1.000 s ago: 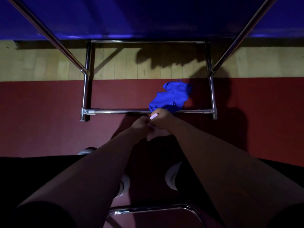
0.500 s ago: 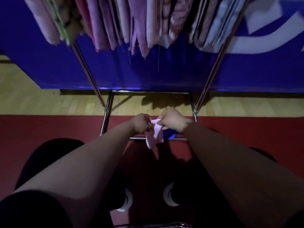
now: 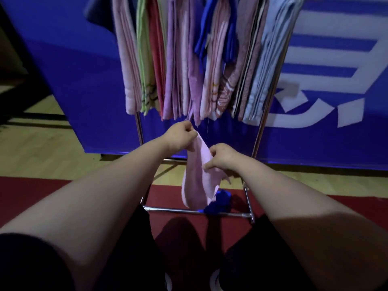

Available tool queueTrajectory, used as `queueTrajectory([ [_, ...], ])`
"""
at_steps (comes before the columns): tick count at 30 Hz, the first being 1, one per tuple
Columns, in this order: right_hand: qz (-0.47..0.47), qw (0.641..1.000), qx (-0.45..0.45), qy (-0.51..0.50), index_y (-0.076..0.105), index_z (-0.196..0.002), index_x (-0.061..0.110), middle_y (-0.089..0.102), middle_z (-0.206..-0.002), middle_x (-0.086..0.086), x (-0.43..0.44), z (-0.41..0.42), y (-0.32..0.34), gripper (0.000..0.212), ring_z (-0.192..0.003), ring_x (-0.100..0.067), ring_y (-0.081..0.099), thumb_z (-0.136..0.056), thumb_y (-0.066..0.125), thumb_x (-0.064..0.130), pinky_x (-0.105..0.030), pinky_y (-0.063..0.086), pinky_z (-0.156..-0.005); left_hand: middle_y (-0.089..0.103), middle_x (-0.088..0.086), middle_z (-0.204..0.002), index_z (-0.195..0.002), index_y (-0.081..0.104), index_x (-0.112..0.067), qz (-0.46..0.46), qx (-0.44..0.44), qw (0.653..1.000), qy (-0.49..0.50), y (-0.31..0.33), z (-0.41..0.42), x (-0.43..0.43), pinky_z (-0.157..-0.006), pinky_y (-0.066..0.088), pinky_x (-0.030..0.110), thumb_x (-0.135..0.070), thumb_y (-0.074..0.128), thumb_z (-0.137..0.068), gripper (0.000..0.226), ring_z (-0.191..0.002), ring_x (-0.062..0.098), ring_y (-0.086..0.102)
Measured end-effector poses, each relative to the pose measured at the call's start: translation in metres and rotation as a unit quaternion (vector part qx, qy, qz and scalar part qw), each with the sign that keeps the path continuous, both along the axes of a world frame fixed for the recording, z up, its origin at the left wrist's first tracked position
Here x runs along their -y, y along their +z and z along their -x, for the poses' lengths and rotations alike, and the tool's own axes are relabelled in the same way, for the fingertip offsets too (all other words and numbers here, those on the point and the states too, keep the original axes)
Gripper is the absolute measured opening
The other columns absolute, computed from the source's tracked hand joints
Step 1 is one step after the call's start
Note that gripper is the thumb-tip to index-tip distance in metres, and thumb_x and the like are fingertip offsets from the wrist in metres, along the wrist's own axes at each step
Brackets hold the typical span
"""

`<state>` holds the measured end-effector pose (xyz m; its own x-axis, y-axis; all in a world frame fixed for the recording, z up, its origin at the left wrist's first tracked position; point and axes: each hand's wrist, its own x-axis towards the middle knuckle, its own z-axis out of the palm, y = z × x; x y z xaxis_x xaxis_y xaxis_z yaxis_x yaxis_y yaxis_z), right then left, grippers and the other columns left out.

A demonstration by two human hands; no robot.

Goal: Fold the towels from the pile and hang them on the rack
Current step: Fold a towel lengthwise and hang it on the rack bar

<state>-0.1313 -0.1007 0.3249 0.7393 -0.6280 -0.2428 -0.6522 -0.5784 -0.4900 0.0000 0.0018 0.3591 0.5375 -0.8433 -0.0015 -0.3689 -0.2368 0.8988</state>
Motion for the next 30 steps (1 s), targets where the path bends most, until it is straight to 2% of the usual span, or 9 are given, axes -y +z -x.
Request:
queueTrajectory([
  [3,0.031,0.999,-0.008,0.021,0.050,-0.069,0.015,0.047,-0.065,0.003,-0.014,0.007,0.020,0.033,-0.061,-0.015,0.046,-0.073,0.082,0.020,-0.025,0.032,-0.046,0.056,0.018,-0.076,-0.077,0.048,-0.008,0.028,0.032,0.999,0.020,0.029,-0.001,-0.014,-0.073,0.060,0.050,-0.005,0.046,-0.090,0.013,-0.072,0.034,0.065],
  [5,0.055,0.998,-0.010,0.026,0.061,-0.085,0.008,0.054,-0.074,0.000,-0.018,0.010,0.029,0.024,-0.073,-0.019,0.052,-0.074,0.080,0.017,-0.027,0.036,-0.052,0.060,0.020,-0.080,-0.078,0.048,-0.010,0.032,0.067,0.997,0.039,0.045,-0.004,-0.022,-0.073,0.060,0.051,-0.011,0.046,-0.090,0.012,-0.076,0.036,0.068],
  [8,0.068,0.998,0.003,0.011,0.064,-0.099,0.000,0.062,-0.091,-0.012,-0.021,0.016,0.037,0.034,-0.077,-0.019,0.052,-0.072,0.079,0.014,-0.028,0.039,-0.061,0.066,0.024,-0.088,-0.083,0.050,-0.009,0.037,0.104,0.992,0.065,0.064,-0.008,-0.036,-0.075,0.059,0.050,-0.016,0.046,-0.091,0.011,-0.081,0.037,0.069],
  [12,0.067,0.998,0.013,-0.014,0.069,-0.091,0.003,0.066,-0.088,-0.016,-0.023,0.029,0.051,0.017,-0.073,-0.019,0.055,-0.075,0.067,0.001,-0.027,0.043,-0.057,0.067,0.025,-0.088,-0.077,0.048,-0.012,0.042,0.149,0.981,0.120,0.085,-0.014,-0.053,-0.077,0.058,0.049,-0.017,0.050,-0.088,0.012,-0.083,0.036,0.068],
  [16,0.071,0.994,0.063,-0.058,0.071,-0.075,0.015,0.064,-0.077,-0.004,-0.018,0.045,0.067,0.015,-0.073,-0.019,0.060,-0.083,0.061,0.005,-0.024,0.046,-0.055,0.060,0.013,-0.078,-0.077,0.046,-0.011,0.028,0.197,0.968,0.152,0.101,-0.020,-0.071,-0.055,0.045,0.031,-0.015,0.056,-0.086,0.014,-0.068,0.026,0.056],
  [20,0.035,0.983,0.143,-0.108,0.075,-0.091,0.011,0.070,-0.087,-0.007,-0.009,0.059,0.085,0.013,-0.082,-0.021,0.065,-0.087,0.070,0.022,-0.033,0.054,-0.074,0.053,0.005,-0.074,-0.077,0.055,-0.007,0.023,0.228,0.968,0.106,0.103,-0.029,-0.083,-0.055,0.040,0.028,0.000,0.057,-0.080,0.008,-0.066,0.019,0.047],
  [25,0.007,0.948,0.266,-0.175,0.071,-0.081,0.007,0.062,-0.071,-0.003,-0.003,0.071,0.099,0.019,-0.066,-0.014,0.055,-0.082,0.077,0.026,-0.022,0.040,-0.052,0.066,-0.006,-0.078,-0.085,0.078,-0.009,-0.070,0.236,0.969,-0.011,0.106,-0.023,-0.082,-0.055,0.040,0.004,-0.001,0.067,-0.086,0.013,-0.069,0.001,0.055],
  [28,0.000,0.935,0.291,-0.203,0.070,-0.083,0.005,0.061,-0.073,-0.003,0.000,0.070,0.102,0.025,-0.066,-0.014,0.054,-0.083,0.074,0.029,-0.023,0.040,-0.053,0.064,-0.002,-0.098,-0.101,0.078,-0.012,-0.119,0.244,0.962,-0.012,0.096,-0.020,-0.071,-0.066,0.043,0.006,0.000,0.061,-0.090,0.023,-0.084,0.007,0.056],
  [30,-0.003,0.928,0.303,-0.216,0.068,-0.084,-0.003,0.059,-0.072,-0.008,0.002,0.066,0.103,0.033,-0.063,-0.016,0.052,-0.083,0.075,0.029,-0.024,0.039,-0.054,0.064,0.002,-0.106,-0.109,0.075,-0.010,-0.129,0.221,0.967,-0.001,0.092,-0.016,-0.064,-0.077,0.044,0.015,-0.003,0.061,-0.091,0.024,-0.095,0.013,0.056],
])
